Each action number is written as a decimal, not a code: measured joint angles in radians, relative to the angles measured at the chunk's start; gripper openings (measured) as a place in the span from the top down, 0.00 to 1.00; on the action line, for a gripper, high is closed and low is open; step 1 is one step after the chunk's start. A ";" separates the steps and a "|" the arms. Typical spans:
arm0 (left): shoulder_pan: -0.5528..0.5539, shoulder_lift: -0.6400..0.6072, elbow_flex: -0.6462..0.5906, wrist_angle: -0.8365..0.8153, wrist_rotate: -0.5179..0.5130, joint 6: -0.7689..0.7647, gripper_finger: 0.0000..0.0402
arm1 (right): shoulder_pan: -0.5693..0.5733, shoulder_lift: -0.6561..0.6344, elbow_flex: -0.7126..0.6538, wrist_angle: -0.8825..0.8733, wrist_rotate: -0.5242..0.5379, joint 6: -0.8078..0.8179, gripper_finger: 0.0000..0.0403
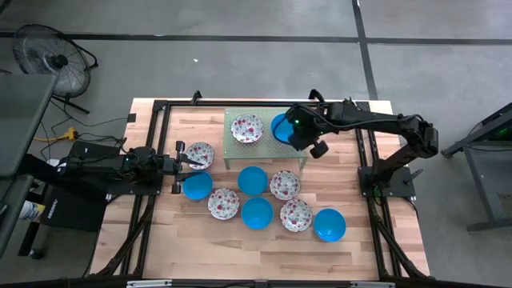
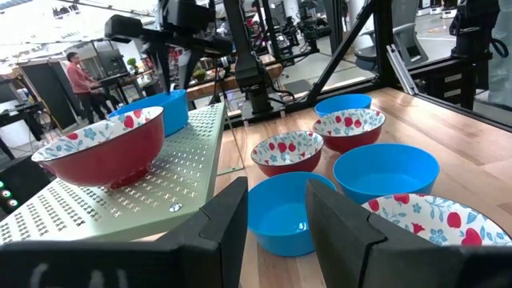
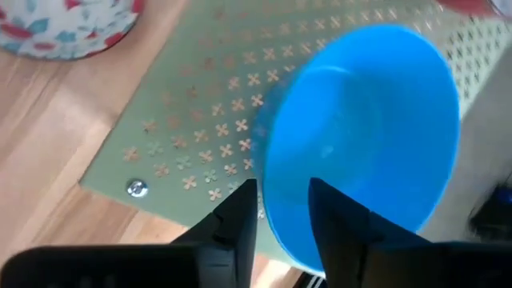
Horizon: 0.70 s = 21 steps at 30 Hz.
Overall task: Pick & Place Mini bowls
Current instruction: Stack the light blue bowl on the light blue bowl on the shelf
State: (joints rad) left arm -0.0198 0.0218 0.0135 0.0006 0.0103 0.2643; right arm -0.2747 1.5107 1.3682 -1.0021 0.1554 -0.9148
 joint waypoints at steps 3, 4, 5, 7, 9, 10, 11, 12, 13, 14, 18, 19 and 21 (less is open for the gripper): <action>0.000 0.000 0.000 0.000 0.000 0.000 0.69 | 0.001 -0.010 0.000 -0.005 0.038 0.126 0.70; 0.000 0.000 0.000 0.000 0.000 0.000 0.69 | 0.001 -0.012 0.000 -0.006 0.049 0.172 0.68; 0.000 0.000 0.000 0.000 0.000 0.000 0.69 | 0.001 -0.016 0.000 -0.011 0.060 0.218 0.67; 0.000 0.000 0.000 0.000 0.000 0.000 0.69 | 0.002 -0.022 0.000 -0.026 0.071 0.299 0.64; 0.000 0.000 0.000 0.000 0.000 0.000 0.69 | 0.006 -0.030 0.000 -0.035 0.074 0.376 0.62; 0.000 0.000 0.000 0.000 0.000 0.000 0.69 | 0.008 -0.036 0.000 -0.041 0.073 0.418 0.61; 0.000 0.000 0.000 0.000 0.000 0.000 0.69 | 0.009 -0.044 0.000 -0.047 0.072 0.459 0.59; 0.000 0.000 0.000 0.000 0.000 0.000 0.69 | 0.013 -0.048 0.000 -0.053 0.066 0.502 0.58; 0.000 0.000 0.000 0.000 0.000 0.000 0.69 | 0.017 -0.054 0.000 -0.060 0.058 0.546 0.57; 0.000 0.000 0.000 0.000 0.000 0.000 0.69 | 0.020 -0.061 0.000 -0.069 0.046 0.588 0.57; 0.000 0.000 0.000 0.000 0.000 0.000 0.69 | 0.038 -0.081 0.000 -0.103 -0.026 0.748 0.54; 0.000 0.000 0.000 0.000 0.000 0.000 0.69 | 0.043 -0.089 0.000 -0.114 -0.043 0.790 0.54; 0.000 0.000 0.000 0.000 0.000 0.000 0.69 | 0.052 -0.098 0.000 -0.137 -0.074 0.868 0.54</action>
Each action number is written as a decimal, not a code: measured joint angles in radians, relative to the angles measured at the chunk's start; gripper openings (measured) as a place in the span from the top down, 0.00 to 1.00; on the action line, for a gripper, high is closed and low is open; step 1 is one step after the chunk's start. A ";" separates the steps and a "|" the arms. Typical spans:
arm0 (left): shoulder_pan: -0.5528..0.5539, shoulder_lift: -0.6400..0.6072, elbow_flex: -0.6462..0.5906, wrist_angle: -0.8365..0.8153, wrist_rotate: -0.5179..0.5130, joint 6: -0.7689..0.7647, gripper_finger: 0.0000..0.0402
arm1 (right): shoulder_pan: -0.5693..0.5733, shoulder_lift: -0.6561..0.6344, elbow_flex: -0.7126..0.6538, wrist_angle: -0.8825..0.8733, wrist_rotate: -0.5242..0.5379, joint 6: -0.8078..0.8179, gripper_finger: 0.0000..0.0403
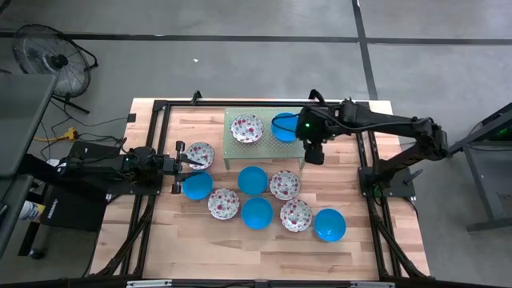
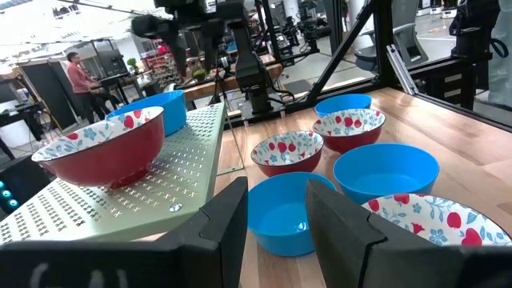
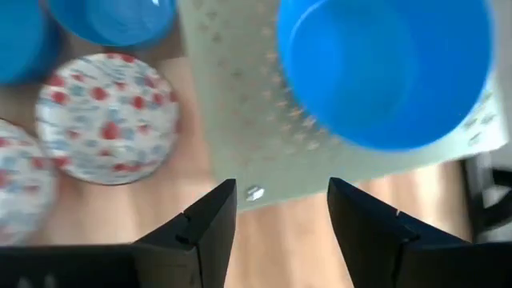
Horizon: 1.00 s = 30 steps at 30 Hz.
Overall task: Pick & Place Mini bowls
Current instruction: Stack the light blue bowl on the light blue bowl on the shelf
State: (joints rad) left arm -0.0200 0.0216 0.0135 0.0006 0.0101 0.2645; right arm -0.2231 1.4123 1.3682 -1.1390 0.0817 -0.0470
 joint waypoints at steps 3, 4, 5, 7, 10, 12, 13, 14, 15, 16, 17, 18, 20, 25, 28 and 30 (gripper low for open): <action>0.000 0.000 0.000 0.000 0.000 0.000 0.69 | 0.014 -0.015 0.000 -0.040 -0.057 0.115 0.54; 0.000 0.000 0.000 0.000 0.000 0.000 0.69 | 0.020 -0.020 0.000 -0.055 -0.079 0.148 0.54; 0.000 0.000 0.000 0.000 0.000 0.000 0.69 | 0.026 -0.023 0.000 -0.071 -0.099 0.180 0.54; 0.000 0.000 0.000 0.000 0.000 0.000 0.69 | 0.039 -0.026 0.000 -0.104 -0.140 0.234 0.54; 0.000 0.000 0.000 0.000 0.000 0.000 0.69 | 0.068 -0.027 -0.010 -0.149 -0.174 0.298 0.54; 0.000 0.000 0.000 0.000 0.000 0.000 0.69 | 0.093 -0.027 -0.010 -0.183 -0.175 0.330 0.54; 0.000 0.000 0.000 0.000 0.000 0.000 0.69 | 0.106 -0.027 -0.010 -0.192 -0.175 0.344 0.54; 0.000 0.000 0.000 0.000 0.000 0.000 0.69 | 0.119 -0.027 -0.010 -0.199 -0.175 0.361 0.54; 0.000 0.000 0.000 0.000 0.000 0.000 0.69 | 0.131 -0.027 -0.010 -0.207 -0.175 0.376 0.54; 0.000 0.000 0.000 0.000 0.000 0.000 0.69 | 0.144 -0.027 -0.010 -0.214 -0.175 0.392 0.54; 0.000 0.000 0.000 0.000 0.000 0.000 0.69 | 0.157 -0.027 -0.010 -0.220 -0.175 0.410 0.54; 0.000 0.000 0.000 0.000 0.000 0.000 0.69 | 0.170 -0.027 -0.010 -0.227 -0.175 0.425 0.54; 0.000 0.000 0.000 0.000 0.000 0.000 0.69 | 0.199 -0.027 -0.010 -0.246 -0.176 0.451 0.54; 0.000 0.000 0.000 0.000 0.000 0.000 0.69 | 0.270 -0.027 -0.010 -0.288 -0.226 0.512 0.54; 0.000 0.000 0.000 0.000 0.000 0.000 0.69 | 0.315 -0.027 -0.010 -0.309 -0.266 0.552 0.54; 0.000 0.000 0.000 0.000 0.000 0.000 0.69 | 0.344 -0.027 -0.012 -0.323 -0.279 0.581 0.54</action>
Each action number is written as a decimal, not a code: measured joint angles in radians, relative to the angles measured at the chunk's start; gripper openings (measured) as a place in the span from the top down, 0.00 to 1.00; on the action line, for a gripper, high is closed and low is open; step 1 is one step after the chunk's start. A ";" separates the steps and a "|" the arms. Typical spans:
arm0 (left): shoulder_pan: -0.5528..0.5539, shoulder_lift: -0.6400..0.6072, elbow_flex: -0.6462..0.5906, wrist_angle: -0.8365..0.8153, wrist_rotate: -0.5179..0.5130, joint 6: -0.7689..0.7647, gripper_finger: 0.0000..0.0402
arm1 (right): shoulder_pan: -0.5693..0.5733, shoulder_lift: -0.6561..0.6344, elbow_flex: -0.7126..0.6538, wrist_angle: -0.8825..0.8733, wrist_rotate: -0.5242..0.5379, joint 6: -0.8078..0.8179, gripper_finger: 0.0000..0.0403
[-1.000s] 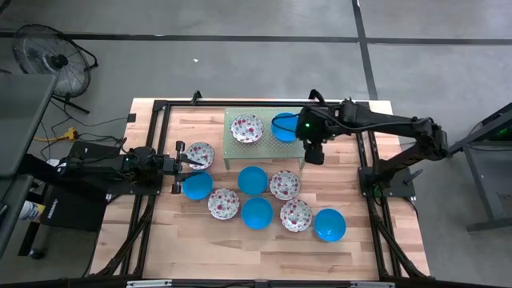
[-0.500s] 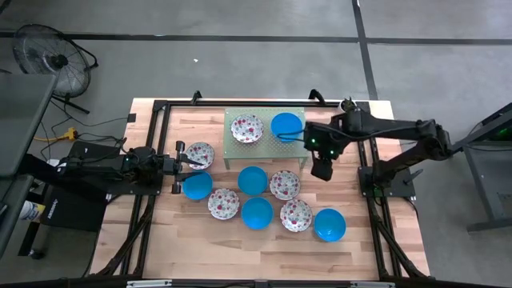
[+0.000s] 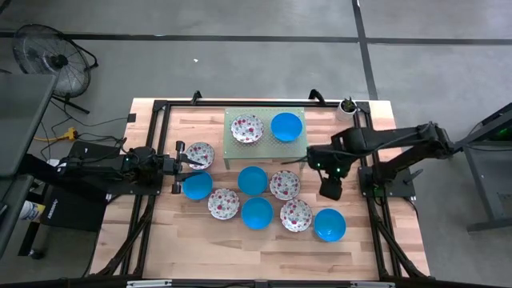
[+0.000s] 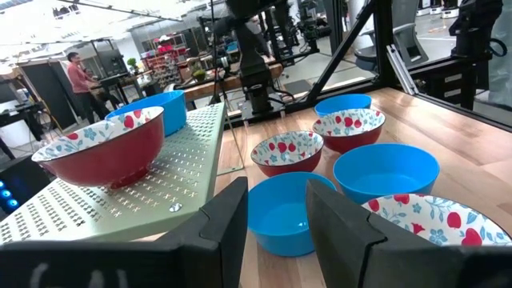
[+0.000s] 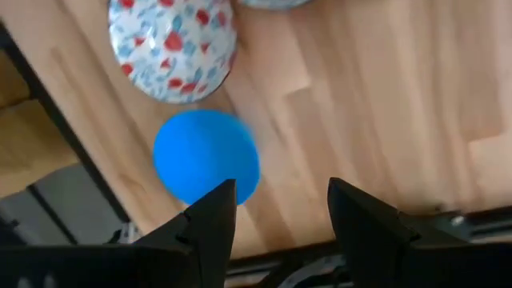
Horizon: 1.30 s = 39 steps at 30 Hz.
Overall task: Pick & Place Mini bowls
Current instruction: Stack the light blue bowl on the light blue bowl on the shelf
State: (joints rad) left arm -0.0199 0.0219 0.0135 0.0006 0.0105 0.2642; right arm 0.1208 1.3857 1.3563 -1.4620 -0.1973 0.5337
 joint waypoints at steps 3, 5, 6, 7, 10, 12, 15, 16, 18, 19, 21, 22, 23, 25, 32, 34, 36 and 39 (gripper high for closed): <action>0.000 0.000 0.000 0.000 0.000 0.000 0.69 | 0.039 -0.004 -0.042 -0.010 -0.016 0.129 0.54; 0.000 0.000 0.000 0.000 0.000 0.000 0.69 | 0.067 -0.007 -0.082 -0.008 -0.029 0.217 0.54; 0.000 0.000 0.000 0.000 0.000 0.000 0.69 | 0.083 -0.009 -0.100 -0.005 -0.037 0.254 0.54; 0.000 0.000 0.000 0.000 0.000 0.000 0.69 | 0.099 -0.014 -0.120 0.000 -0.040 0.291 0.54; 0.000 0.000 0.000 0.000 0.000 0.000 0.69 | 0.153 -0.034 -0.186 0.034 -0.045 0.419 0.54; 0.000 0.000 0.000 0.000 0.000 0.000 0.69 | 0.193 -0.052 -0.228 0.070 -0.044 0.517 0.54; 0.000 0.000 0.000 0.000 0.000 0.000 0.69 | 0.258 -0.076 -0.283 0.130 -0.036 0.661 0.54; 0.000 0.000 0.000 0.000 0.000 0.000 0.69 | 0.280 -0.083 -0.301 0.146 -0.032 0.707 0.54; 0.000 0.000 0.000 0.000 0.000 0.000 0.69 | 0.327 -0.089 -0.329 0.165 -0.020 0.787 0.54; 0.000 0.000 0.000 0.000 0.000 0.000 0.69 | 0.351 -0.090 -0.340 0.170 -0.010 0.824 0.54; 0.000 0.000 0.000 0.000 0.000 0.000 0.69 | 0.393 -0.090 -0.359 0.180 0.004 0.896 0.54; 0.000 0.000 0.000 0.000 0.000 0.000 0.69 | 0.410 -0.090 -0.367 0.186 0.013 0.930 0.54; 0.000 0.000 0.000 0.000 0.000 0.000 0.69 | 0.426 -0.090 -0.375 0.192 0.022 0.961 0.54; 0.000 0.000 0.000 0.000 0.000 0.000 0.69 | 0.453 -0.090 -0.384 0.196 0.039 1.012 0.54; 0.000 0.000 0.000 0.000 0.000 0.000 0.69 | 0.544 -0.090 -0.390 0.222 0.112 1.196 0.54; 0.000 0.000 0.000 0.000 0.000 0.000 0.69 | 0.573 -0.090 -0.390 0.242 0.126 1.256 0.54; 0.000 0.000 0.000 0.000 0.000 0.000 0.69 | 0.599 -0.090 -0.390 0.259 0.140 1.320 0.54; 0.000 0.000 0.000 0.000 0.000 0.000 0.69 | 0.627 -0.085 -0.390 0.281 0.159 1.410 0.54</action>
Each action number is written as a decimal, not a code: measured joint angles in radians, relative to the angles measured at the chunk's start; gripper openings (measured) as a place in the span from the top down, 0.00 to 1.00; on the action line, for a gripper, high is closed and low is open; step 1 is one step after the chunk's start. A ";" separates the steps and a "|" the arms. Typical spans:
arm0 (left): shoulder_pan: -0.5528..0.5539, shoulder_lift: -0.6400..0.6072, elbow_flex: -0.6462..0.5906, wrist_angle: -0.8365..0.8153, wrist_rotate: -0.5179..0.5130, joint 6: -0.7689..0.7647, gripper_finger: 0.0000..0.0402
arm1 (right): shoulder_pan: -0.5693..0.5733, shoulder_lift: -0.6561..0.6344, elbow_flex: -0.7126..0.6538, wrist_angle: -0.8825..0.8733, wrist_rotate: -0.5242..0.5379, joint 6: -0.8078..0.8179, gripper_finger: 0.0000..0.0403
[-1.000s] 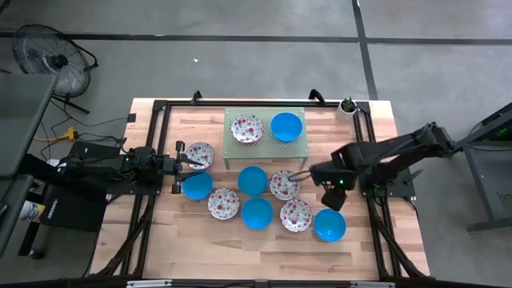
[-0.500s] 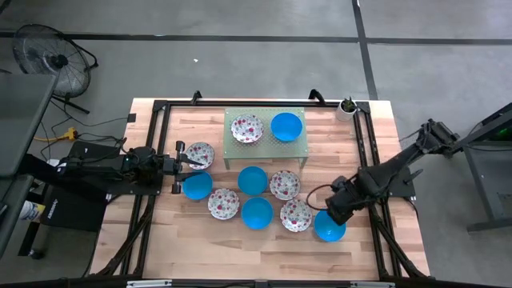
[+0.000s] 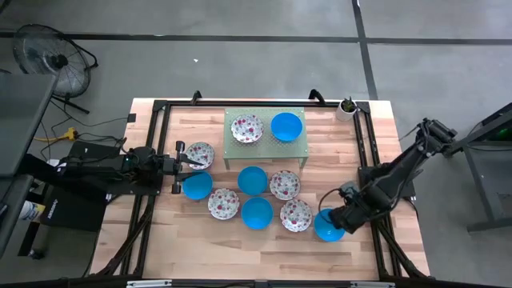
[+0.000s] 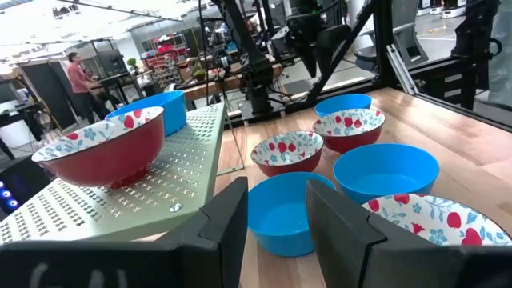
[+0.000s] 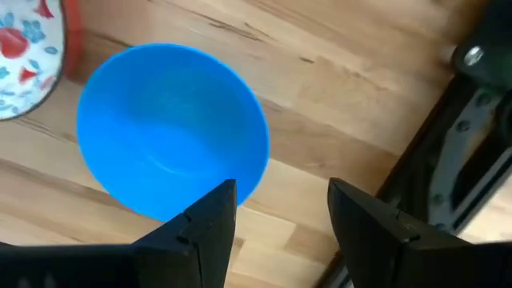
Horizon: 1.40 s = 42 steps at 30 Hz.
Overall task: Pick & Place Mini bowls
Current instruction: Stack the light blue bowl on the light blue bowl on the shelf
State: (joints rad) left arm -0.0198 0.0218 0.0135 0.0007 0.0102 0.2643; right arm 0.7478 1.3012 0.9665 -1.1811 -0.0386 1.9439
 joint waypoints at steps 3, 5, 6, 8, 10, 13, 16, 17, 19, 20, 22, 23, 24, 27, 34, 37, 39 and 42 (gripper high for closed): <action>0.000 0.000 0.000 0.000 0.000 0.000 0.69 | 0.008 0.025 0.000 0.015 -0.001 0.052 0.54; 0.000 0.000 0.000 0.000 0.000 0.000 0.69 | 0.008 0.049 0.000 0.032 -0.013 0.070 0.54; 0.000 0.000 0.000 0.000 0.000 0.000 0.69 | 0.008 0.062 0.000 0.041 -0.022 0.074 0.54; 0.000 0.000 0.000 0.000 0.000 0.000 0.69 | 0.008 0.089 0.000 0.055 -0.031 0.083 0.54; 0.000 0.000 0.000 0.000 0.000 0.000 0.69 | 0.008 0.113 0.000 0.063 -0.047 0.099 0.54; 0.000 0.000 0.000 0.000 0.000 0.000 0.69 | 0.005 0.145 0.000 0.094 -0.058 0.117 0.54; 0.000 0.000 0.000 0.000 0.000 0.000 0.69 | 0.004 0.175 0.000 0.114 -0.072 0.128 0.54; 0.000 0.000 0.000 0.000 0.000 0.000 0.69 | 0.004 0.183 0.000 0.117 -0.077 0.135 0.54; 0.000 0.000 0.000 0.000 0.000 0.000 0.69 | 0.005 0.197 0.000 0.125 -0.084 0.152 0.54; 0.000 0.000 0.000 0.000 0.000 0.000 0.69 | 0.005 0.204 0.000 0.128 -0.085 0.160 0.54; 0.000 0.000 0.000 0.000 0.000 0.000 0.69 | 0.004 0.209 0.000 0.127 -0.088 0.171 0.54; 0.000 0.000 0.000 0.000 0.000 0.000 0.69 | 0.004 0.209 0.000 0.127 -0.088 0.174 0.54; 0.000 0.000 0.000 0.000 0.000 0.000 0.69 | 0.002 0.209 0.000 0.127 -0.087 0.178 0.54; 0.000 0.000 0.000 0.000 0.000 0.000 0.69 | -0.002 0.210 0.000 0.127 -0.088 0.184 0.54; 0.000 0.000 0.000 0.000 0.000 0.000 0.69 | -0.002 0.210 -0.079 0.252 -0.101 0.204 0.54; 0.000 0.000 0.000 0.000 0.000 0.000 0.69 | -0.009 0.210 -0.129 0.342 -0.101 0.204 0.54; 0.000 0.000 0.000 0.000 0.000 0.000 0.69 | -0.014 0.210 -0.148 0.371 -0.100 0.203 0.54; 0.000 0.000 0.000 0.000 0.000 0.000 0.69 | -0.016 0.210 -0.158 0.377 -0.099 0.199 0.54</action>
State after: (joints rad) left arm -0.0200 0.0219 0.0135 0.0006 0.0101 0.2646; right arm 0.7322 1.5108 0.8082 -0.8039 -0.1375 2.1424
